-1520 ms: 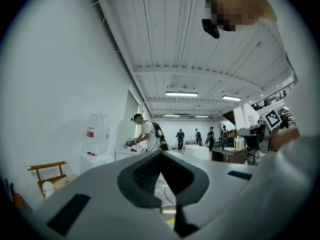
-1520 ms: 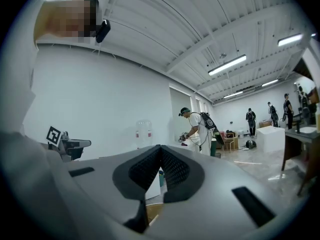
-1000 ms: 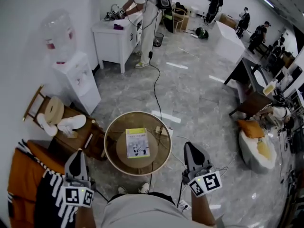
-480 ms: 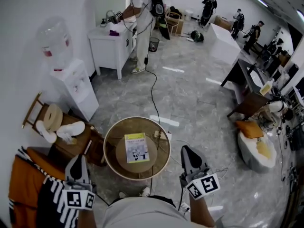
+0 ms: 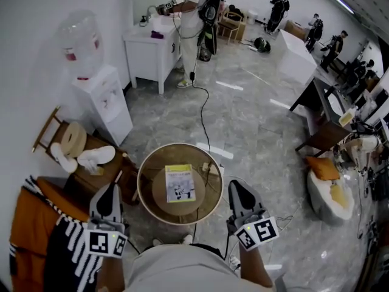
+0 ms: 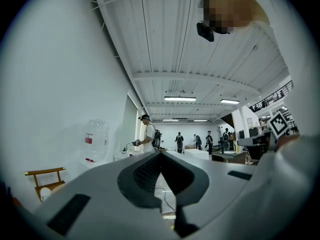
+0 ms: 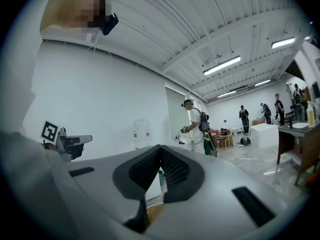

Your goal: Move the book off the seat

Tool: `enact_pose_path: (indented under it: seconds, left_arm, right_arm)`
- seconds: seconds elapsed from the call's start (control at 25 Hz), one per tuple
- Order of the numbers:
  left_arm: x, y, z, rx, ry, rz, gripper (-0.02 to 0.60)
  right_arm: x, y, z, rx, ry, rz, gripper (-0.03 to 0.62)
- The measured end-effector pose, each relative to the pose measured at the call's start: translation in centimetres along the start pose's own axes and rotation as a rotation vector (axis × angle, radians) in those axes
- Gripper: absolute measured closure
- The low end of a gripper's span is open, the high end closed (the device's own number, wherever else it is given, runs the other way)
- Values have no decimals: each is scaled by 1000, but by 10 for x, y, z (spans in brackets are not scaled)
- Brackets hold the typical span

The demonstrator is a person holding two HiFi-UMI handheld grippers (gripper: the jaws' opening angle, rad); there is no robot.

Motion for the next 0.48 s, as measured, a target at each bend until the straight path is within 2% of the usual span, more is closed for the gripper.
enact_pose_path:
  seconds: [0.48]
  left_arm:
    - [7, 4, -7, 10, 11, -30, 565]
  right_arm:
    - [-9, 4, -12, -10, 2, -9, 572]
Point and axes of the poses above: the fingertips, and each gripper's own axes: x backward along the fingers, z to its right, y out of its underside, the point moved 7 cm from there along x, backward along the fingers, and after that the axes turned 5 degrees about -y, right-handed, at the moved point
